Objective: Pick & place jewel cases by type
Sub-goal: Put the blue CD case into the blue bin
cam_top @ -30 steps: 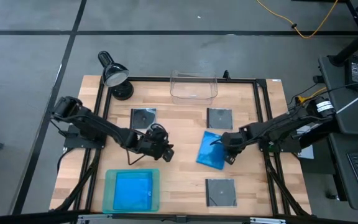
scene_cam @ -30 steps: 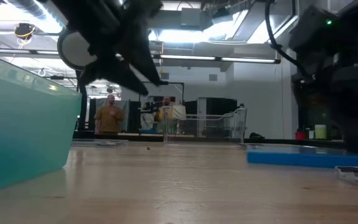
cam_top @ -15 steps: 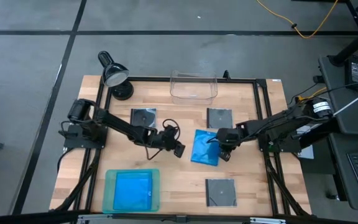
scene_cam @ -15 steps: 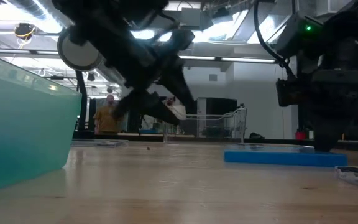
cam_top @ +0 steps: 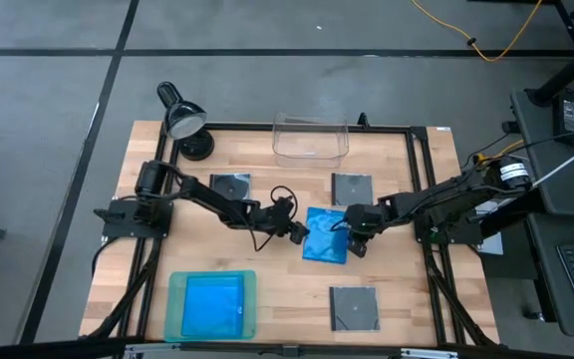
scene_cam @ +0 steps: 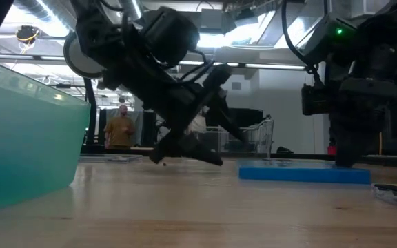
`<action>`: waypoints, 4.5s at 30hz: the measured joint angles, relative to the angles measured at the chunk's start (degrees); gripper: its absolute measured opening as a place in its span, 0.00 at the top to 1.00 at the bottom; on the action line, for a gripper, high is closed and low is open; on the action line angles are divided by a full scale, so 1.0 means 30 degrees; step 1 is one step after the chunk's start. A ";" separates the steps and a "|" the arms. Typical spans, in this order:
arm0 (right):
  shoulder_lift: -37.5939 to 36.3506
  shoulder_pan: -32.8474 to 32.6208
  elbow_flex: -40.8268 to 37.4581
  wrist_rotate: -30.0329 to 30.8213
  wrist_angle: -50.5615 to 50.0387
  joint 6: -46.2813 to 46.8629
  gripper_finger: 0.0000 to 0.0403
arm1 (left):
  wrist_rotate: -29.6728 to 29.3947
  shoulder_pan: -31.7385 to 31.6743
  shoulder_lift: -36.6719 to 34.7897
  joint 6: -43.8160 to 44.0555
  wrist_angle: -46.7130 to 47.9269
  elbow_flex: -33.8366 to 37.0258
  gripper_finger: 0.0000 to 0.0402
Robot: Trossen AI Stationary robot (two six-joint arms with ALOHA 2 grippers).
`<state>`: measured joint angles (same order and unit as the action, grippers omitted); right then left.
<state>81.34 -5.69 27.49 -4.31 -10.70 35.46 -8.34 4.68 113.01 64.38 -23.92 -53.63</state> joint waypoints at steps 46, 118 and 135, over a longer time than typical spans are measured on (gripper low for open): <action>0.1800 0.1741 0.1211 -0.0898 0.1847 -0.2507 0.98 | 0.1180 -0.0360 0.0336 -0.0023 0.6770 -0.3497 0.40; 0.0911 0.1763 0.1370 -0.0915 0.3350 -0.1463 0.98 | -0.7525 0.1204 -1.4104 -1.0693 1.7689 -0.3606 0.96; 0.0525 0.1765 0.1392 -0.1124 0.6725 0.1846 0.98 | -1.1103 0.6632 -1.7415 -2.3883 1.3412 -0.3606 0.96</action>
<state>82.91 -0.40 31.66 -7.68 9.47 41.00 -41.65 24.57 60.77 -7.27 16.31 -64.45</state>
